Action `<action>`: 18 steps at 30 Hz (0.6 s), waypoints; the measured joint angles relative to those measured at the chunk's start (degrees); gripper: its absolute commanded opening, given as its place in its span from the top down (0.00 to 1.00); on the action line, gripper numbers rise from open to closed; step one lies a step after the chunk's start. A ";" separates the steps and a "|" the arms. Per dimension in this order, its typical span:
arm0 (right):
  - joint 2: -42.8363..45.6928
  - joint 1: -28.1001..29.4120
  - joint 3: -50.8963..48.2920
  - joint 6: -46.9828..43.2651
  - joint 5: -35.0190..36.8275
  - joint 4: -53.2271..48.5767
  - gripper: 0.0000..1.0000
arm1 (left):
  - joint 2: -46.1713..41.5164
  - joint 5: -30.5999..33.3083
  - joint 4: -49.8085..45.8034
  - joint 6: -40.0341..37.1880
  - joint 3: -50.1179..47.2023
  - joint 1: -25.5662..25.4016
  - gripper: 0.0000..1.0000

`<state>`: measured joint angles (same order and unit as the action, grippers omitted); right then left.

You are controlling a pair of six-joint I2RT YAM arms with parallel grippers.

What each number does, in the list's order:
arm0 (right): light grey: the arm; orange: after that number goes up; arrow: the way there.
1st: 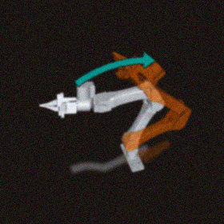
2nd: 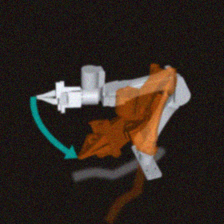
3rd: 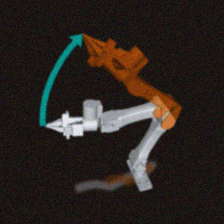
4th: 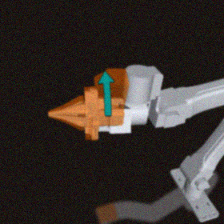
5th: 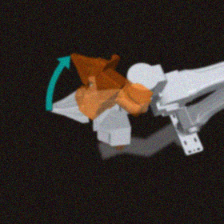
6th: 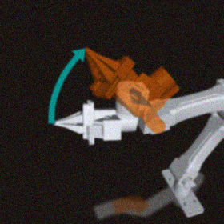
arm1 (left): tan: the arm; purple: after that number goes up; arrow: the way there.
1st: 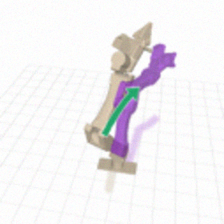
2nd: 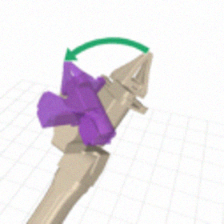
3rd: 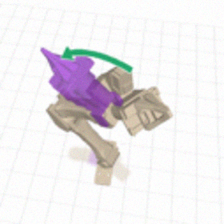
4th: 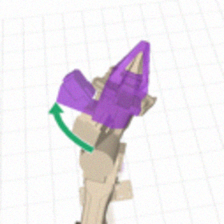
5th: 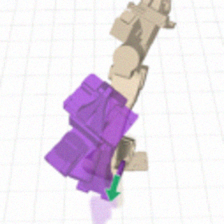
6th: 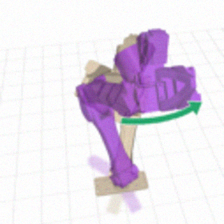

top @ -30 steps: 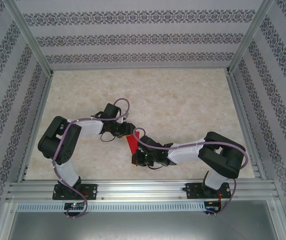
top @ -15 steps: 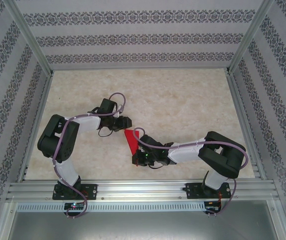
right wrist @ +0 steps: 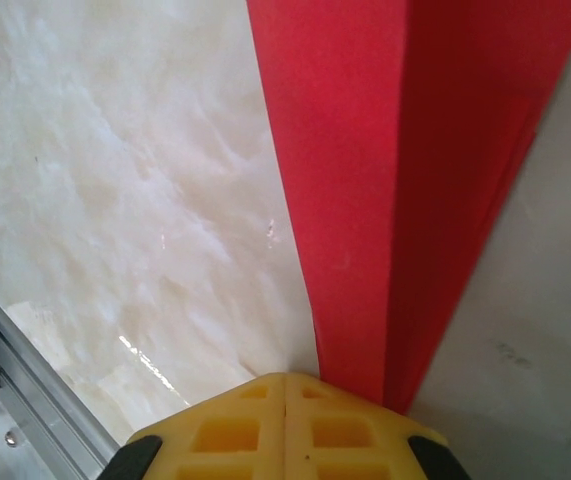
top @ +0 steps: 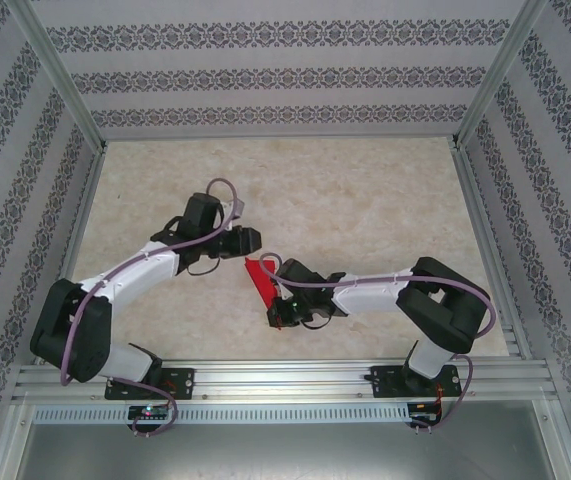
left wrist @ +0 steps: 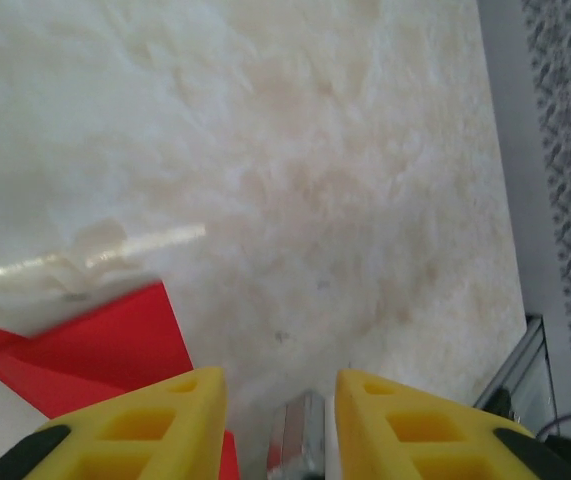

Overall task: Fold a paper plane with a square sheet of paper (pick it up from the middle)
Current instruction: Fold the wing for the fifth time at the center of the table.

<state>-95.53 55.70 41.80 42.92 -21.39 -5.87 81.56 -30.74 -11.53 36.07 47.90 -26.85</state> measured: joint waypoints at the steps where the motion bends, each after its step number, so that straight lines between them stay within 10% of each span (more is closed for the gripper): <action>1: 0.00 -0.26 0.04 -0.79 -0.22 -0.20 1.00 | 0.44 -0.37 0.04 0.22 -1.27 -1.11 0.68; 18: 0.98 -1.14 -1.60 -1.03 -0.81 2.01 1.00 | 12.92 -1.70 3.37 1.49 -4.42 -3.30 0.66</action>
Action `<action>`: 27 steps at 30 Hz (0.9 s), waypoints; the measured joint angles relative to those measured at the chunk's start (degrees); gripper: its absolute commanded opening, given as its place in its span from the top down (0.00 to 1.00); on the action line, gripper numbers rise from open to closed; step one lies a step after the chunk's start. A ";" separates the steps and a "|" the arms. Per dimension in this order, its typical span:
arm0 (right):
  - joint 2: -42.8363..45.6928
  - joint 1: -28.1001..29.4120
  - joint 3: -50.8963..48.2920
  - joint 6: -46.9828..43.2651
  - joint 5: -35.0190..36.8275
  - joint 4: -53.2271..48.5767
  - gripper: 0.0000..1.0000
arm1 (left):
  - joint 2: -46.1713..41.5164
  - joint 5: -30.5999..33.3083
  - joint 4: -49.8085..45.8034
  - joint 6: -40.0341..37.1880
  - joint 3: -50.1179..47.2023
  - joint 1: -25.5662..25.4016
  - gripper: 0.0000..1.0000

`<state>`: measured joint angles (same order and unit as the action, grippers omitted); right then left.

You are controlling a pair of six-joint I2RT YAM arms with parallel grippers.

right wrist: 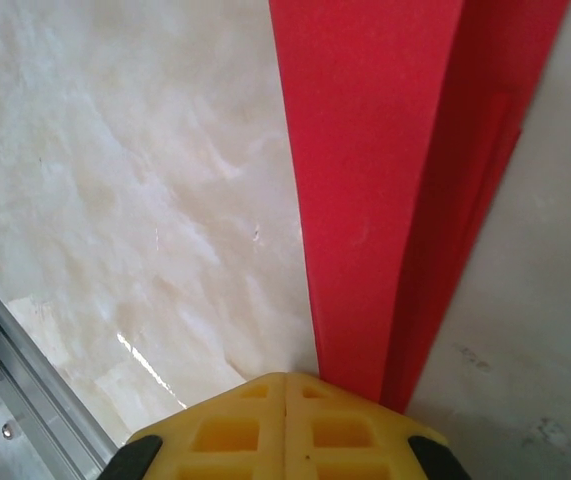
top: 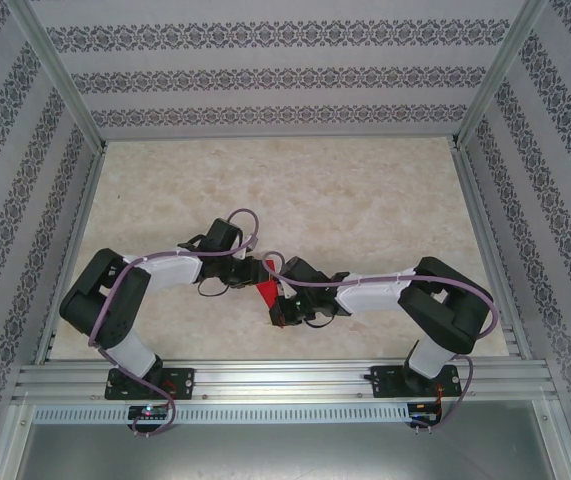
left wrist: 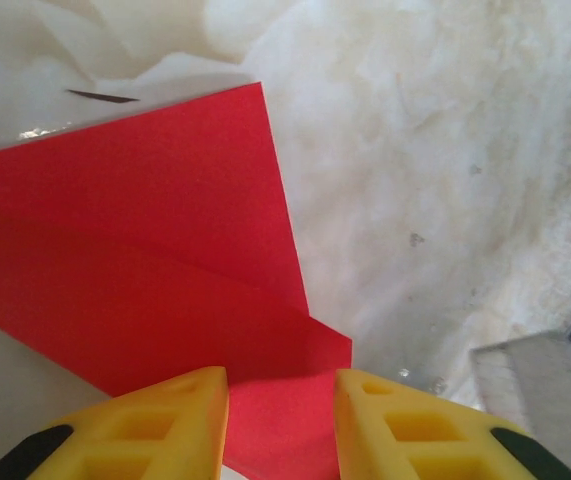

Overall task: Fold a paper plane with a square sheet of paper (pick it up from the middle)
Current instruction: Fold the wing for the fifth time at the center of the table.

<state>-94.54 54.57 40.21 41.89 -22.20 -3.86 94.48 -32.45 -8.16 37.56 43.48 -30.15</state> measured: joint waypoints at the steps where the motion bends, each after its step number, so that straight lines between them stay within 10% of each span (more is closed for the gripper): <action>1: 0.31 -0.11 0.00 0.20 0.35 -0.11 1.00 | 0.57 0.11 0.09 0.00 0.13 0.00 0.66; 12: 8.04 -0.35 -1.31 8.66 4.66 5.31 0.99 | 1.81 0.85 0.44 -0.02 0.20 0.00 0.66; 27: -3.87 -0.35 0.52 16.76 5.64 14.69 1.00 | 1.84 0.83 0.44 -0.02 0.20 0.00 0.66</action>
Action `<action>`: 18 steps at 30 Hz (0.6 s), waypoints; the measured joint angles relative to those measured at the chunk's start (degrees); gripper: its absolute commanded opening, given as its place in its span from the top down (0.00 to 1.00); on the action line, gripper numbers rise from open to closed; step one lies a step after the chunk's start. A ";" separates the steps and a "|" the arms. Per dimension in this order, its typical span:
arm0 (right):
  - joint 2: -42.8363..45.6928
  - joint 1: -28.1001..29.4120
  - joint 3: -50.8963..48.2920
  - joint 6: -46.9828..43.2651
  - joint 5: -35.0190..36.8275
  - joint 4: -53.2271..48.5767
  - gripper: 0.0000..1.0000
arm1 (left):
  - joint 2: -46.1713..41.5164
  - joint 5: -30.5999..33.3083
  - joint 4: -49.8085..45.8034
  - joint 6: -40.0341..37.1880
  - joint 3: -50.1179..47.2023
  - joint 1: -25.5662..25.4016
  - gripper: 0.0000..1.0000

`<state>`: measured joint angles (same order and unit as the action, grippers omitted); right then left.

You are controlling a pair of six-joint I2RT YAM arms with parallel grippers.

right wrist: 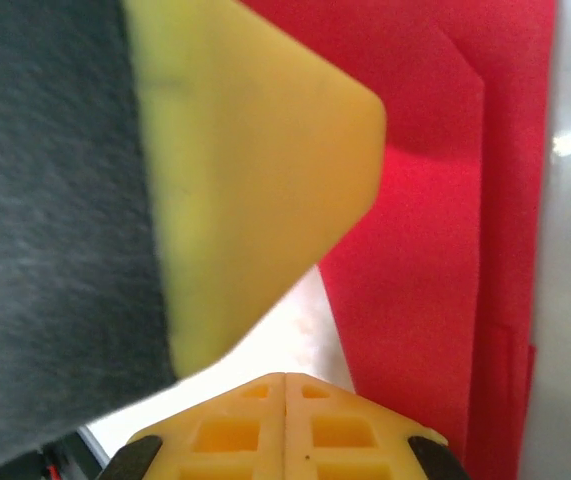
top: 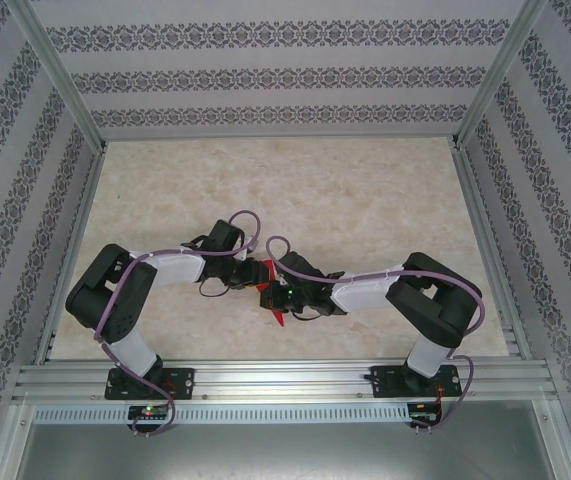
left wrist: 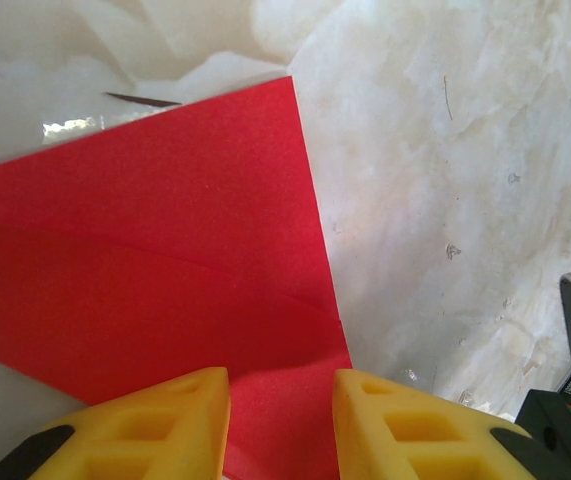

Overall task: Fold a paper plane with a square sheet of paper (pick it up from the middle)
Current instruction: Fold the wing for the fifth time at the center of the table.

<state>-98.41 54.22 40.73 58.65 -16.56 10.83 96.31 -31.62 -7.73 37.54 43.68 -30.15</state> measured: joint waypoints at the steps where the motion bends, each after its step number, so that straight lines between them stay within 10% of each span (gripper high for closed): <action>1: 0.09 0.00 0.00 0.11 0.02 0.20 1.00 | 0.00 0.00 0.00 -0.02 0.00 0.00 0.66; 18: -1.79 -0.94 -3.10 4.55 -0.81 6.47 0.99 | 0.42 0.07 0.00 0.11 0.00 -0.04 0.68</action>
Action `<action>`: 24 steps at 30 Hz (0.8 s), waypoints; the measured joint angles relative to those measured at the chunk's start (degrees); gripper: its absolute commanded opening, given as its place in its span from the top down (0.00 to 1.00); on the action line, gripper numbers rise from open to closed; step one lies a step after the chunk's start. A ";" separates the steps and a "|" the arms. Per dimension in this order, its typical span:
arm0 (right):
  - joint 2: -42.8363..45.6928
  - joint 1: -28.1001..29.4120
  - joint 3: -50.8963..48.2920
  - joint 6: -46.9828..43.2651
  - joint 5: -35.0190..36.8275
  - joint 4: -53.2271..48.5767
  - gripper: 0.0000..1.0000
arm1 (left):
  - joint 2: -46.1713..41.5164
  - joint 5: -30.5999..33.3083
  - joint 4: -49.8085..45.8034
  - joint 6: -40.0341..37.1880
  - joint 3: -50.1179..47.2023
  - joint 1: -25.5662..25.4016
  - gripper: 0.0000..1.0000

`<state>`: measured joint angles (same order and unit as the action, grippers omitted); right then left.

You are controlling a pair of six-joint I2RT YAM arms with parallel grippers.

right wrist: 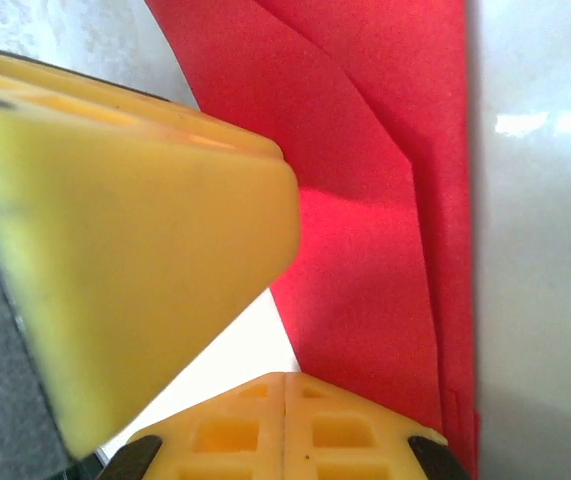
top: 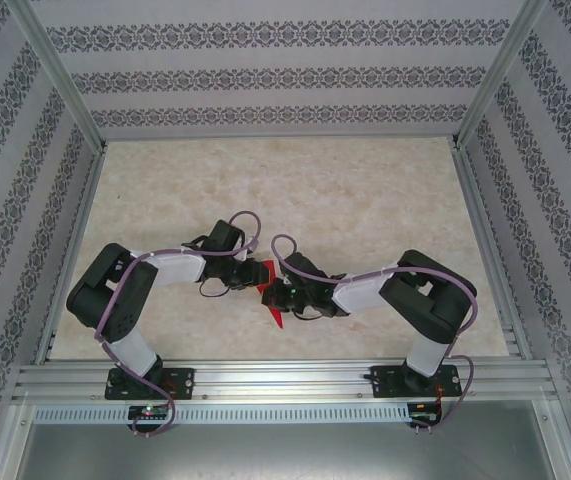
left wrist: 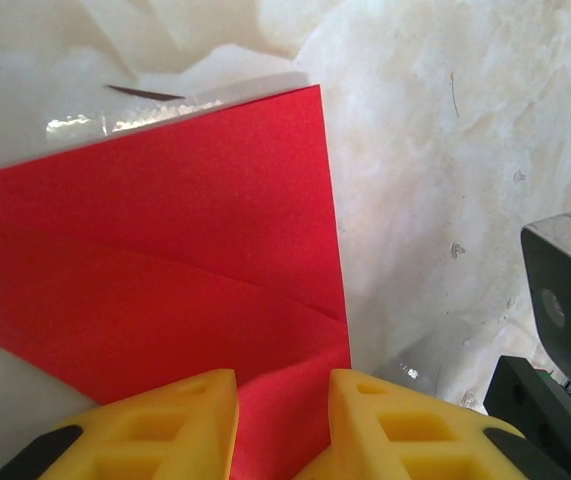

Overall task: Fold a paper plane with a square sheet of paper (pick it up from the middle)
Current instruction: Fold the wing for the fifth time at the center of the table.

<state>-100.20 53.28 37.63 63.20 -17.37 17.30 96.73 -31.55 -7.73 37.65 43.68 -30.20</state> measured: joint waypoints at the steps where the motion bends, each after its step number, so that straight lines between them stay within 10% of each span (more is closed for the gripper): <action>1: 0.44 0.31 -0.55 0.17 0.04 0.09 0.98 | 0.02 -0.07 0.00 0.17 0.00 0.00 0.68; 24: 9.09 8.92 -13.33 6.29 5.64 7.21 0.94 | 1.60 -3.98 -0.24 1.86 0.61 -1.14 0.68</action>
<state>-91.11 62.19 24.29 69.49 -11.73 24.51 98.32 -35.53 -7.97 39.51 44.29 -31.33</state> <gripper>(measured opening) 0.055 0.315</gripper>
